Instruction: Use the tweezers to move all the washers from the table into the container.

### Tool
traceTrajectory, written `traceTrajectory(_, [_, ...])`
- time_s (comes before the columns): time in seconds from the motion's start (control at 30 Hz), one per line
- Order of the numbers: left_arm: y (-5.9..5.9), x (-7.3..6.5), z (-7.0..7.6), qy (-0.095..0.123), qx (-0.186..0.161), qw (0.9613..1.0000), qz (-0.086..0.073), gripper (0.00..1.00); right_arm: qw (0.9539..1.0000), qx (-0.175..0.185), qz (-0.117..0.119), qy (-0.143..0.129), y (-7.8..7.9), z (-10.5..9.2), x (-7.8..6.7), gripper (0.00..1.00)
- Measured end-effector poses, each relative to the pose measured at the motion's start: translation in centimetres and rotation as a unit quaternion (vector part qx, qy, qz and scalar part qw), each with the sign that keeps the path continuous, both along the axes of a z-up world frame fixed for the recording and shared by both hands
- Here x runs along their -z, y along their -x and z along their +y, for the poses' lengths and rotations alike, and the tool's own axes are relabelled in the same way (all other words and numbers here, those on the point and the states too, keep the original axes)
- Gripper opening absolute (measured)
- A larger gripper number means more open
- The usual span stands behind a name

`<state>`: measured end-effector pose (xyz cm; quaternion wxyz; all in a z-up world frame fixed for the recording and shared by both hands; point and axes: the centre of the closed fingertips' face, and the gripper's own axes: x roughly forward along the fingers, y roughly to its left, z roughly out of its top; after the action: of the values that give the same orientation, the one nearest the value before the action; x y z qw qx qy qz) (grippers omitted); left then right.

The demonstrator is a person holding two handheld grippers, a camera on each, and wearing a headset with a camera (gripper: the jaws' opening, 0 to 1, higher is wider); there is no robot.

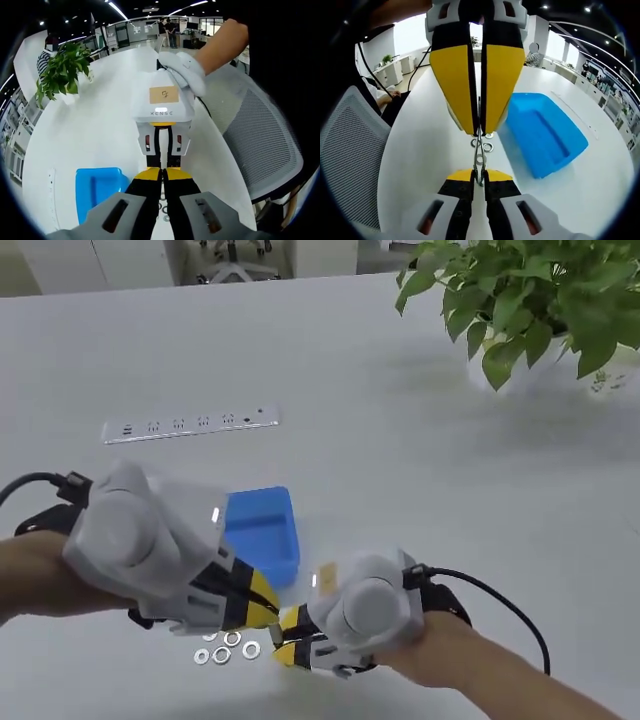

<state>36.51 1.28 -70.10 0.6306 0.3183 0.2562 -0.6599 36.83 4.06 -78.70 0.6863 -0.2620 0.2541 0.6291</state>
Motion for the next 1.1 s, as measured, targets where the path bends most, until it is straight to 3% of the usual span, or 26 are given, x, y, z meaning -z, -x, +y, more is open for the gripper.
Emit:
traceTrajectory(0.37, [0.2, -0.1, 0.1, -0.003, 0.000, 1.0000, -0.003, 0.06, 1.0000, -0.005, 0.001, 0.003, 0.3, 0.0, -0.1, 0.08])
traceTrajectory(0.7, [-0.1, -1.4, -0.1, 0.010, -0.015, 0.9998, -0.008, 0.06, 0.9999, -0.001, -0.006, -0.008, -0.2, 0.0, -1.6, 0.08])
traceTrajectory(0.8, [-0.2, -1.5, 0.1, 0.010, -0.020, 0.9997, -0.009, 0.08, 0.9997, 0.003, -0.009, -0.022, -0.5, 0.2, -2.6, 0.08])
traceTrajectory(1.1, [-1.2, -2.7, 0.9, 0.029, -0.060, 0.9975, -0.020, 0.23, 0.9993, 0.001, -0.028, -0.026, -1.0, 0.5, -4.2, 0.08])
